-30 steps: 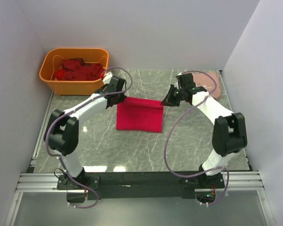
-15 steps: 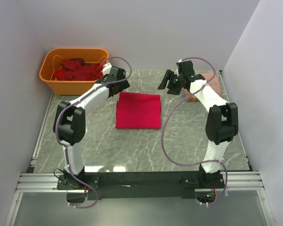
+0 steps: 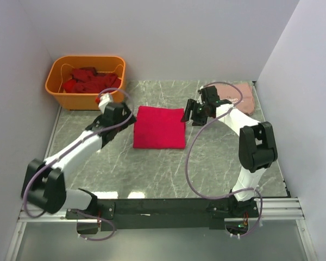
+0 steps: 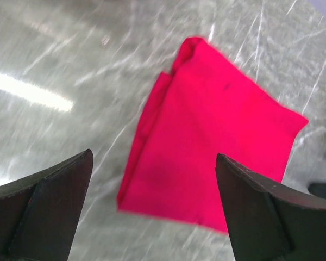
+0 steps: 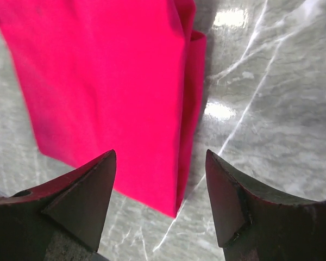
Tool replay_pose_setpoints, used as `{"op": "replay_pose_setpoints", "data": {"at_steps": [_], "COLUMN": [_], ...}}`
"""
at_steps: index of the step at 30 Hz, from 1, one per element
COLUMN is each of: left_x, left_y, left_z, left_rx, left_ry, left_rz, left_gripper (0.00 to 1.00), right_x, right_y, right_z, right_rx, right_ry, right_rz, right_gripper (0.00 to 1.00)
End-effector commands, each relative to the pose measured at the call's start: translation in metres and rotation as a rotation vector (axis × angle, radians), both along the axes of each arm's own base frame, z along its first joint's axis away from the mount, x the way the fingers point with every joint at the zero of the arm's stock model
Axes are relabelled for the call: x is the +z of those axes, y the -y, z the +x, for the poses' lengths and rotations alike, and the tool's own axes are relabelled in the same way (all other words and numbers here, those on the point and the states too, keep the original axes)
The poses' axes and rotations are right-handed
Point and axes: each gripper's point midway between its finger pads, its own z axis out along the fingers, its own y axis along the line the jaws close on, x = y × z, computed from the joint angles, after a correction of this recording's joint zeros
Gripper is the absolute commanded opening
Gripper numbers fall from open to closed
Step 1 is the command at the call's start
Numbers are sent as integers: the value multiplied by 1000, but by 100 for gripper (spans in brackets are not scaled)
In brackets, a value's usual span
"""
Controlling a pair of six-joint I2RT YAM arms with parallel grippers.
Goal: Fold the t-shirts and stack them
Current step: Fold the tshirt, then neatly place the folded tshirt to the corner
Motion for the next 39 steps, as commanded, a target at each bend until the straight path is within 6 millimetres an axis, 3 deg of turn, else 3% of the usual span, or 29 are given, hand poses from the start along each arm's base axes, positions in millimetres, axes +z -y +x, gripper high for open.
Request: {"op": "replay_pose_setpoints", "data": {"at_steps": [1, 2, 3, 4, 6, 7, 12, 16, 25, 28, 29, 32, 39], "left_x": [22, 24, 11, 20, 9, 16, 8, 15, 25, 24, 24, 23, 23], "left_y": [-4, -6, -11, -15, -25, -28, -48, -65, -85, -86, -84, -79, -79], "left_z": [-21, -27, -38, -46, -60, -66, -88, -97, -108, -110, -110, -111, -115], "left_rx": [27, 29, 41, 49, 86, 93, 177, 249, 325, 326, 302, 248, 235], "left_ry": [107, 119, 102, 129, 112, 130, 118, 159, 192, 188, 184, 169, 175], "left_rz": [-114, -127, -133, -157, -161, -178, -184, -193, -175, -167, -150, -133, -129], "left_gripper": [100, 99, 99, 100, 100, 99, 99, 99, 99, 99, 99, 100, 99], "right_x": [-9, -13, -26, -27, -41, -43, -61, -74, -90, -84, -79, -61, 9], "right_y": [-12, -14, -15, -16, -13, -13, -21, -28, -44, -39, -34, -16, 36], "right_z": [12, 14, 13, 16, 19, 20, 22, 18, 5, 15, 20, 36, 82], "right_rx": [27, 29, 27, 26, 0, -7, 3, 15, 44, 45, 59, 37, -22], "right_ry": [32, 27, -3, -7, -13, -14, -46, -57, -70, -27, 1, 59, 278], "right_rz": [-41, -51, -68, -80, -156, -172, -184, -232, -340, -395, -429, -541, -764], "right_gripper": [73, 73, 73, 73, 72, 72, 69, 63, 27, 13, 2, 0, 0]}}
